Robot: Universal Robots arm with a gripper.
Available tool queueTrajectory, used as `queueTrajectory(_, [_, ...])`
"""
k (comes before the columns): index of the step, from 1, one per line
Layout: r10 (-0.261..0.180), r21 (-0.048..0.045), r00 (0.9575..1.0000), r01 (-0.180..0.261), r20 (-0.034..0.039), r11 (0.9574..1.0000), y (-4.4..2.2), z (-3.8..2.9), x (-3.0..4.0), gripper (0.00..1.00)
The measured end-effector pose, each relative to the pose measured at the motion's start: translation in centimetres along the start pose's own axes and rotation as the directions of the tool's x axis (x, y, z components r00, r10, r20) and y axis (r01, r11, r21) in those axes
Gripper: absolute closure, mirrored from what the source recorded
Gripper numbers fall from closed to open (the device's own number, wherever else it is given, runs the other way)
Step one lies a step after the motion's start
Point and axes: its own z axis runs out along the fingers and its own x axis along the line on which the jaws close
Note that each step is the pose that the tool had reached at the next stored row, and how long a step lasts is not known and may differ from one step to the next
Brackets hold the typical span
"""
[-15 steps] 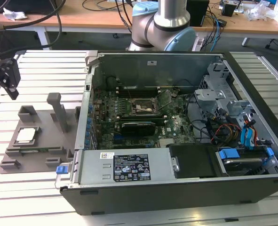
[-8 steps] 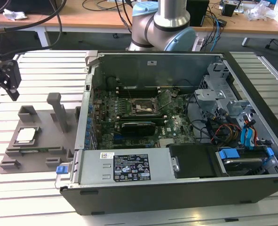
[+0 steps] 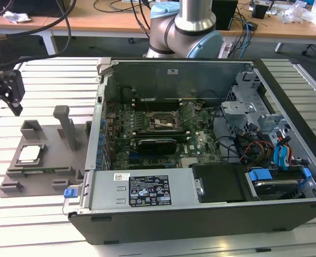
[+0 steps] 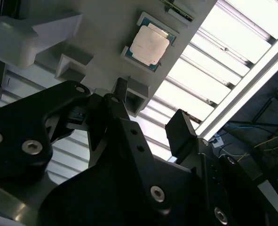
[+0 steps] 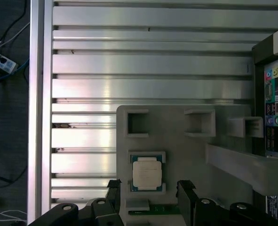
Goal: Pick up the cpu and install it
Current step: 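Pick up the cpu and move it towards the insertion slot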
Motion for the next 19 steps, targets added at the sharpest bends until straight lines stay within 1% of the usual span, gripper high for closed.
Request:
queueTrajectory(4, [0.000, 0.0000, 1.0000, 0.000, 0.0000, 1.0000, -0.01, 0.19, 0.01, 0.40])
queueTrajectory(6, [0.000, 0.0004, 1.0000, 0.000, 0.0000, 1.0000, -0.01, 0.46, 0.01, 0.40])
queueTrajectory(8, [0.000, 0.0039, 1.0000, 0.000, 0.0000, 1.0000, -0.18, 0.70, 0.02, 0.40])
queueTrajectory(9, [-0.003, 0.0173, 1.0000, 0.003, -0.0001, 0.9998, -0.26, 0.78, 0.01, 0.40])
queueTrajectory(11, [-0.011, 0.0396, 0.9999, 0.011, -0.0006, 0.9992, -0.28, 1.04, -0.11, 0.40])
queueTrajectory(13, [-0.013, 0.0409, 0.9999, 0.013, -0.0008, 0.9991, -0.29, 1.17, -0.16, 0.40])
queueTrajectory(16, [-0.014, 0.0404, 0.9999, 0.014, -0.0007, 0.9991, -0.54, 1.46, -0.35, 0.40])
queueTrajectory(19, [-0.014, 0.0404, 0.9999, 0.014, -0.0006, 0.9991, -0.55, 1.59, -0.48, 0.40])
